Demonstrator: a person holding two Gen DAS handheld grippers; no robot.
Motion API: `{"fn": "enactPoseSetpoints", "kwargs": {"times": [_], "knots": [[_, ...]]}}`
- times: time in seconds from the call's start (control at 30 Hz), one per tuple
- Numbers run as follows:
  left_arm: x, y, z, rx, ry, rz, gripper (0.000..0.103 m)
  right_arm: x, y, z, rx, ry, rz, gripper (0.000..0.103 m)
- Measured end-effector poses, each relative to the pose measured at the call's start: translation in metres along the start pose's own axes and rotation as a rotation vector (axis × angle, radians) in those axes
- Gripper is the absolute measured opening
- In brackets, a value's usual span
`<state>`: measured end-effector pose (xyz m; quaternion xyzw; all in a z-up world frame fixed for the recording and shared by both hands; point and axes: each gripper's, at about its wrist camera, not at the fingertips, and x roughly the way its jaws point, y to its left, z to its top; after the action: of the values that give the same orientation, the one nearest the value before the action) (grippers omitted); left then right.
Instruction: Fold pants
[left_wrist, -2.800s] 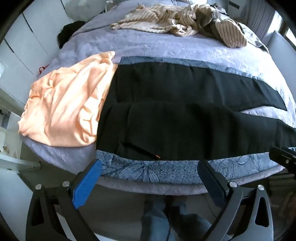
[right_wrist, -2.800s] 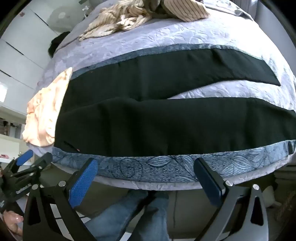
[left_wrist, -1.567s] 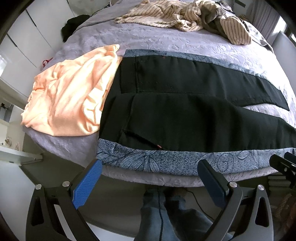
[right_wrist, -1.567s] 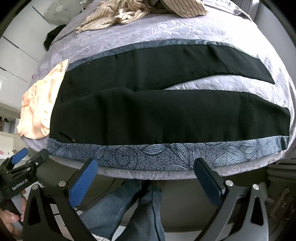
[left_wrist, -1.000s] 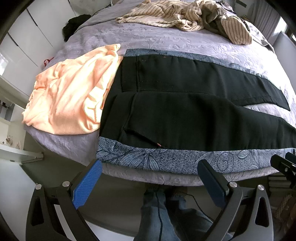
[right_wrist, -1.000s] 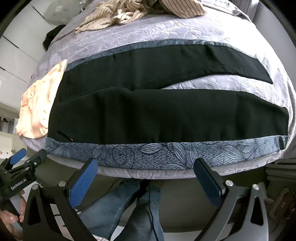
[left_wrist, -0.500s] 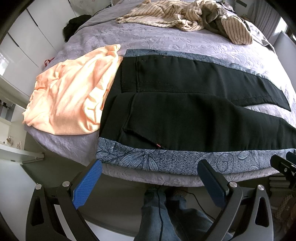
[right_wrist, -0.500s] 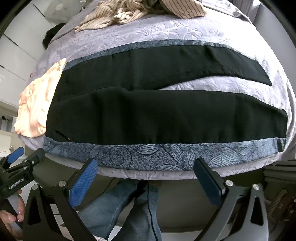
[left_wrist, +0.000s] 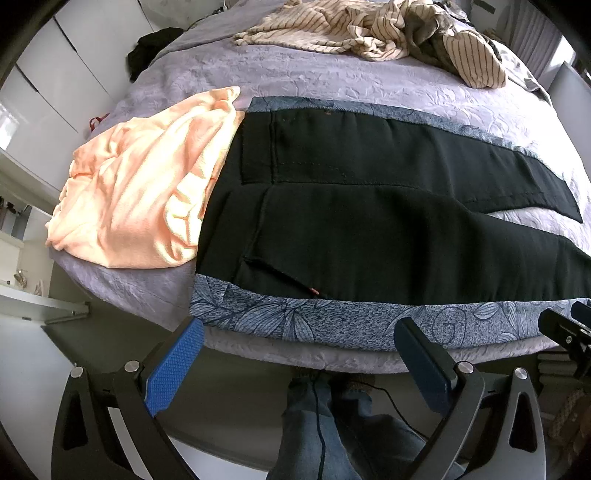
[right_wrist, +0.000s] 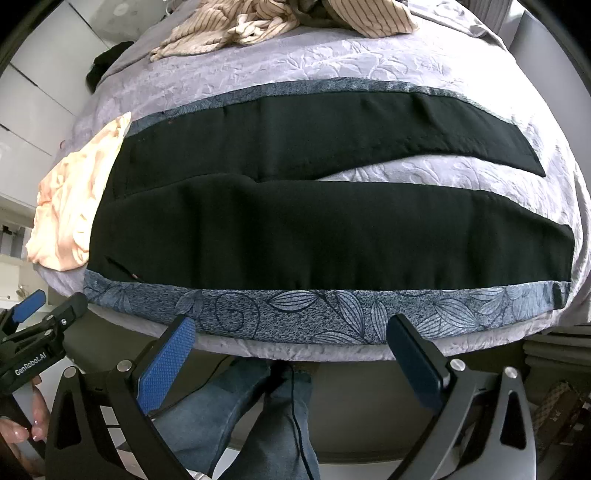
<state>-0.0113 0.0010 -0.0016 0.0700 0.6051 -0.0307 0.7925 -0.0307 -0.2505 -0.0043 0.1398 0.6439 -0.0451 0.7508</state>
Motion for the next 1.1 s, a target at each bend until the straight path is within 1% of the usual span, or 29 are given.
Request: {"fn": "enactPoseSetpoints", "kwargs": {"times": [0.83, 1.1], "knots": [[0.007, -0.007, 0.001, 0.001, 0.008, 0.009, 0.103, 0.007, -0.003, 0.006, -0.001, 0.014, 0.005, 0.103], [0.024, -0.004, 0.003, 0.0, 0.023, 0.005, 0.103, 0.021, -0.006, 0.008, 0.009, 0.024, 0.001, 0.103]]}}
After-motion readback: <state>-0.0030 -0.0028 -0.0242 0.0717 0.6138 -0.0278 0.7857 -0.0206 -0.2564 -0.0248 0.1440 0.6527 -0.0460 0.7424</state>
